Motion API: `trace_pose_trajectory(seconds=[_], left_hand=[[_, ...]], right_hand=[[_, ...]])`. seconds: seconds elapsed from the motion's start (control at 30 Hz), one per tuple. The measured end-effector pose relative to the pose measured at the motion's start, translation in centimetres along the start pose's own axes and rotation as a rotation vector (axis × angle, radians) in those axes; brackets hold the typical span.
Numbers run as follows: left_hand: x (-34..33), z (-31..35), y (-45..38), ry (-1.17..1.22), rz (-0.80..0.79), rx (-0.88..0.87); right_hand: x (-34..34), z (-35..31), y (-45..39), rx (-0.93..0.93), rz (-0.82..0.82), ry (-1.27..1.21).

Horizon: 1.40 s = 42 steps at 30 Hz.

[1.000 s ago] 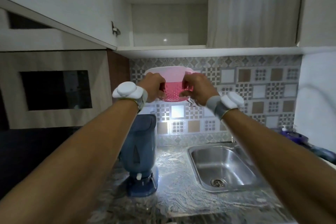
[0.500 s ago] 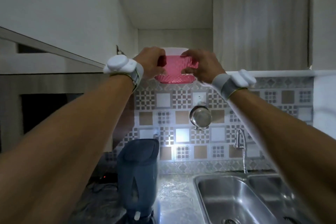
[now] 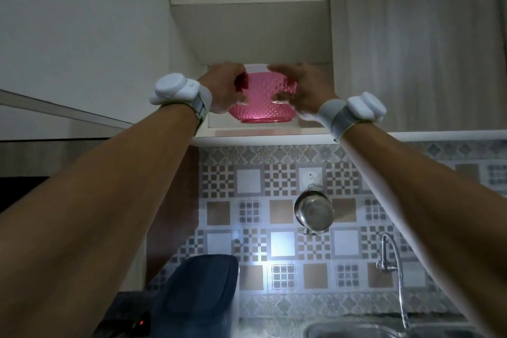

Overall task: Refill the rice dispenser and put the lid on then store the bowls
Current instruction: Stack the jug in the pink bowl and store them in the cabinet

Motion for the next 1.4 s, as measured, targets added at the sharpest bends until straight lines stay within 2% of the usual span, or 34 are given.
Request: trace_pose_trajectory(seconds=[0.4, 0.63, 0.87, 1.07, 1.4], left_hand=[[-5.9, -4.2, -5.7, -0.014, -0.005, 0.052], [-8.8, -6.2, -7.9, -0.022, 0.003, 0.078], [-11.4, -8.1, -9.3, -0.005, 0.015, 0.099], [-14.0, -9.7, -10.4, -0.004, 0.031, 0.119], [-17.2, -11.0, -11.9, -0.032, -0.018, 0.198]], right_hand=[[-5.8, 5.3, -5.0, 0.003, -0.054, -0.159], [-9.7, 8.6, -7.5, -0.02, -0.051, -0.145], [-12.9, 10.2, -9.4, -0.01, -0.03, -0.071], [-15.1, 11.9, -10.5, 0.025, 0.027, 0.111], [-18.0, 13.3, -11.5, 0.023, -0.03, 0.27]])
Point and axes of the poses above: each hand's wrist, its own y-axis away from the middle knuckle, its own x-axis out of the back of the hand, z = x × y, the point moved 4 cm from there along -y, towards the middle knuckle, and after that the axes turned 11 degrees about y, right-handed, at the moved point
